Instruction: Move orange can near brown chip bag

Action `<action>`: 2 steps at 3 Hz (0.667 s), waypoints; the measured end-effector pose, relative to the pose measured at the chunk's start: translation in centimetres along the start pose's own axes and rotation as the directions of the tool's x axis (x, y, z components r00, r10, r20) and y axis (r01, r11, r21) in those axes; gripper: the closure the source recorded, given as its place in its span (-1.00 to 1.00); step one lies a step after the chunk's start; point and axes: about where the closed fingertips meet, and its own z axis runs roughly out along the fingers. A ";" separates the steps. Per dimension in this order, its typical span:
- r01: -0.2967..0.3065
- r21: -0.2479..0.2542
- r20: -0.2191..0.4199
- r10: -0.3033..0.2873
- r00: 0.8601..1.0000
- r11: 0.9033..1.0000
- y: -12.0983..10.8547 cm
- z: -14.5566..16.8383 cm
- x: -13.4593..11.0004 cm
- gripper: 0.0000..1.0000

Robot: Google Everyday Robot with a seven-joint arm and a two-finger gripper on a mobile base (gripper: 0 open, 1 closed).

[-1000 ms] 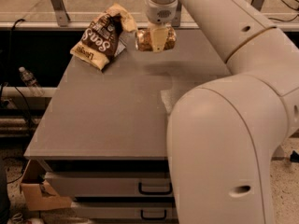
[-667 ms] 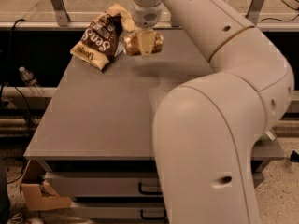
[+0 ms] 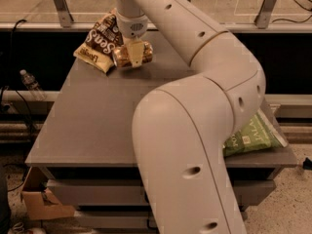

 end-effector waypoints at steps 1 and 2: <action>0.000 -0.003 -0.025 0.000 1.000 1.000 -1.2 0.9 -0.3 1.00; 0.001 -0.012 -0.034 -0.001 0.999 1.000 -1.8 1.7 -0.2 1.00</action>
Offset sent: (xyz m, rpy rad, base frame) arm 0.0211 -0.0006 -0.0102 -0.0940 0.0751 -0.0116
